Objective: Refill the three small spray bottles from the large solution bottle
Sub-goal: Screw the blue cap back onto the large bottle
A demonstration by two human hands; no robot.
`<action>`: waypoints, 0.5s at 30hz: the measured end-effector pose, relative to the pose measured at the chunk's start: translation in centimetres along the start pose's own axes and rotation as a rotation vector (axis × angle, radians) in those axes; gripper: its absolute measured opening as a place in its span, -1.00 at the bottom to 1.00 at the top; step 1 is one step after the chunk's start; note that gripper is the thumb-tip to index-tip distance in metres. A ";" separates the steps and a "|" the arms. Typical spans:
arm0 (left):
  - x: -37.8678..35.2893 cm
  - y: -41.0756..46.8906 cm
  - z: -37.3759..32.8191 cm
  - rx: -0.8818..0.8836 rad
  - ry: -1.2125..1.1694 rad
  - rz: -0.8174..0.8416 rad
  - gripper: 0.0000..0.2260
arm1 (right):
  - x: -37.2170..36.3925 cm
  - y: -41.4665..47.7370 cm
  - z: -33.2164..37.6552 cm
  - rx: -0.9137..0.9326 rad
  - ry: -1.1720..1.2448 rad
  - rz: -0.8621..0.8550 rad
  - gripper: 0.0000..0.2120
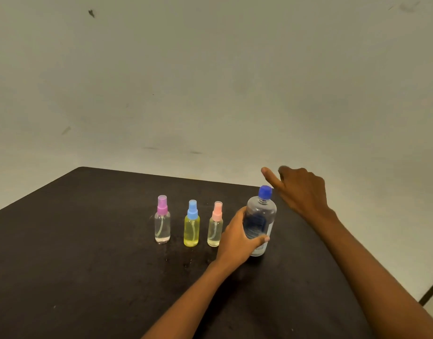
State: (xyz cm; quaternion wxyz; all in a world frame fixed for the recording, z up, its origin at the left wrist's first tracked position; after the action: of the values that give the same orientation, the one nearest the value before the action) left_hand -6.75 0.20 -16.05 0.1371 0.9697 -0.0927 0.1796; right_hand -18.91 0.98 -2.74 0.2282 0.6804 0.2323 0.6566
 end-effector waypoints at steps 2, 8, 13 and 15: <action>0.0 0.0 0.0 -0.006 0.002 0.003 -0.29 | 0.2 0.6 -0.2 0.196 0.057 0.077 -0.46; 0.0 0.0 0.0 -0.015 -0.013 -0.003 -0.30 | -0.9 0.5 0.7 0.555 -0.061 0.254 -0.65; 0.0 -0.1 0.2 -0.026 -0.009 -0.004 -0.30 | -1.6 0.7 1.2 0.487 -0.168 0.208 -0.57; 0.1 -0.1 0.1 -0.029 -0.002 -0.011 -0.29 | -1.9 0.5 1.4 0.377 -0.119 0.171 -0.59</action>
State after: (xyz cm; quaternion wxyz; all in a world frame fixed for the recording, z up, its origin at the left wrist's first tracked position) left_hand -6.57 0.24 -16.13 0.1518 0.9684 -0.0899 0.1764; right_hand -17.53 -0.61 -3.94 0.0537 0.7657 0.2787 0.5772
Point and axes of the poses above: each hand's wrist, its own y-axis towards the middle knuckle, its own x-axis out of the back of the hand, z = x × y, the point moved 3 cm from there along y, towards the middle knuckle, and after that the axes turned 3 degrees about x, right-handed, at the moved point
